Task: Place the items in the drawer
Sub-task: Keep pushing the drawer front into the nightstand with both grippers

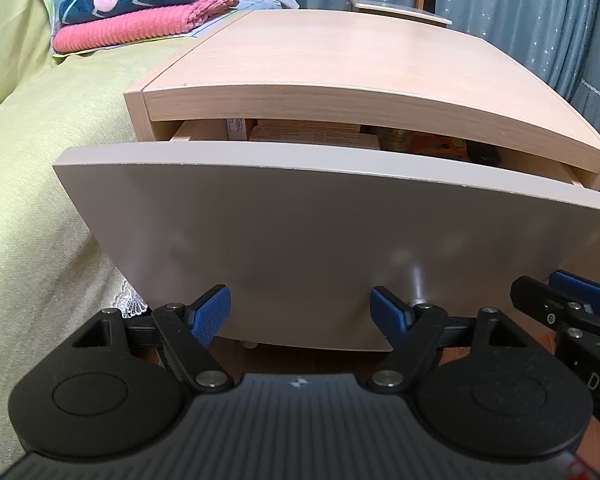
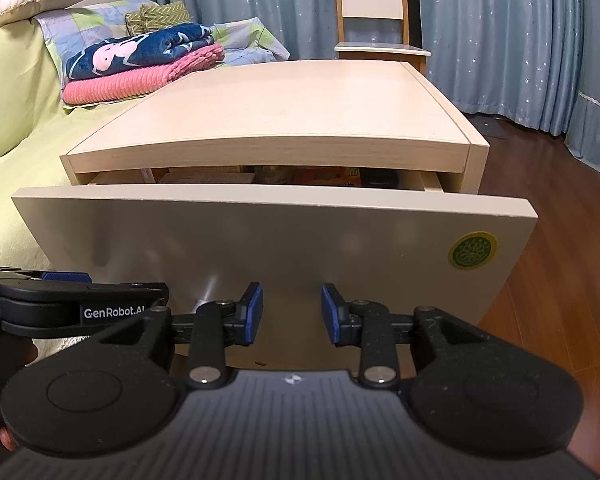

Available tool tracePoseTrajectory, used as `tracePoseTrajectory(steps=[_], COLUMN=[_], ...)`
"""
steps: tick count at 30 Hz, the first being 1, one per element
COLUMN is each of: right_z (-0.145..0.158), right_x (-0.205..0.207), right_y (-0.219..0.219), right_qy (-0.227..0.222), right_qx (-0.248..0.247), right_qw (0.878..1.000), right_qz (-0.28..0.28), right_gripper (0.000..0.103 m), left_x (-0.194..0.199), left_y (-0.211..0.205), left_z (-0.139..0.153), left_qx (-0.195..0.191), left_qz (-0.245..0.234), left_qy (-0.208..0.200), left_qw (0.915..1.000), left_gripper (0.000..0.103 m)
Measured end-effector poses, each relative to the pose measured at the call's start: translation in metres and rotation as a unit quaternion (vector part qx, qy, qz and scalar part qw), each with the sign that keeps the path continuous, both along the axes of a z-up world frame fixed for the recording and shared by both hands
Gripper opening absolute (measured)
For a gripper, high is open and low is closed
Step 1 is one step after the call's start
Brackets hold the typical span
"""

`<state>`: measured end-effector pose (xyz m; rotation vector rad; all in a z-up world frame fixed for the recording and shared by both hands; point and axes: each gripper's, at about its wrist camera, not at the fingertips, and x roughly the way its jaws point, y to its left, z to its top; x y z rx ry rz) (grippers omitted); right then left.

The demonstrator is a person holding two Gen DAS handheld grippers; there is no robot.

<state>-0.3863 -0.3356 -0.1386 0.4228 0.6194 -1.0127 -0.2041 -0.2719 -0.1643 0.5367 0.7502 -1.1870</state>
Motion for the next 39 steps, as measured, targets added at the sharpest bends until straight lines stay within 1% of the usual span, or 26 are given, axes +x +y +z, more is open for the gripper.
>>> tracePoseTrajectory(steps=[13, 39], right_z=[0.000, -0.001], right_x=[0.003, 0.008], right_y=[-0.003, -0.010], right_qy=[0.001, 0.001], right_qx=[-0.002, -0.005], right_qw=[1.000, 1.000], right_qz=[-0.002, -0.006], right_gripper=[0.028, 0.028], left_x=[0.002, 0.006], left_y=[-0.003, -0.010], left_z=[0.001, -0.003], left_qx=[0.000, -0.002], left_qz=[0.001, 0.001], left_qy=[0.005, 0.002], left_qw=[1.0000, 1.0000], left_gripper=[0.079, 0.079])
